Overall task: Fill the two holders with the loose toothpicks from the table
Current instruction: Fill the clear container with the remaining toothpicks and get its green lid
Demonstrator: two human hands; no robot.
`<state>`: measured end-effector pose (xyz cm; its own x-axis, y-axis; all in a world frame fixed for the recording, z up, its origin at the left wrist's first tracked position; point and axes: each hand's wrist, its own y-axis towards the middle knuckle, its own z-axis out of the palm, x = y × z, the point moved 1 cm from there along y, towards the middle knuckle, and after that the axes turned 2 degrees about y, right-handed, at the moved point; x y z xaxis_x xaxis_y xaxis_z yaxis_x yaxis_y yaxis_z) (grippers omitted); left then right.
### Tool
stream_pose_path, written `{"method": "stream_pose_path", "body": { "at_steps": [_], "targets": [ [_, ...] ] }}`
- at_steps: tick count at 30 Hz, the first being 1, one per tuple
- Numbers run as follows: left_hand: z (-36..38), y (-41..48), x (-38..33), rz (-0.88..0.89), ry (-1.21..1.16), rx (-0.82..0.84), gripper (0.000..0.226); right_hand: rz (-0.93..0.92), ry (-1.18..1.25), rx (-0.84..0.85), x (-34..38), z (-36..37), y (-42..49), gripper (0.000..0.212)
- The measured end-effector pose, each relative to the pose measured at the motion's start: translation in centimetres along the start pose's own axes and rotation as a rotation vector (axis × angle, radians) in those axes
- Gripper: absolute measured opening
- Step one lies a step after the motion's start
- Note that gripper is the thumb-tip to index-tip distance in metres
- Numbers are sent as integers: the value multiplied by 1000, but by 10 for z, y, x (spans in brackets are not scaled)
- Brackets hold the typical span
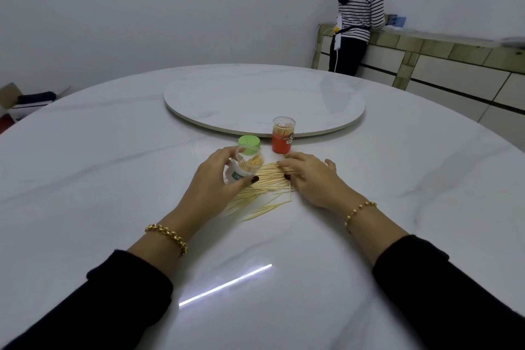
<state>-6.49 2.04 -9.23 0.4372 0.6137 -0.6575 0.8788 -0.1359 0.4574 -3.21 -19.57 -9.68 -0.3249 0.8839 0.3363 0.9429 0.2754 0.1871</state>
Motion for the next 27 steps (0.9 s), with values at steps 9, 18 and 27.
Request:
{"method": "stream_pose_path", "body": {
  "at_steps": [9,18,27],
  "targets": [
    [1,0,2,-7,-6,13,54,-76,-77,-112,10,0,-3,23],
    [1,-1,0,-2,-9,10,54,-117,-98,-184,11,2,-2,19],
    [2,-2,-2,-7,-14,1,54,-81,88,-332,5,1,1,15]
  ]
}}
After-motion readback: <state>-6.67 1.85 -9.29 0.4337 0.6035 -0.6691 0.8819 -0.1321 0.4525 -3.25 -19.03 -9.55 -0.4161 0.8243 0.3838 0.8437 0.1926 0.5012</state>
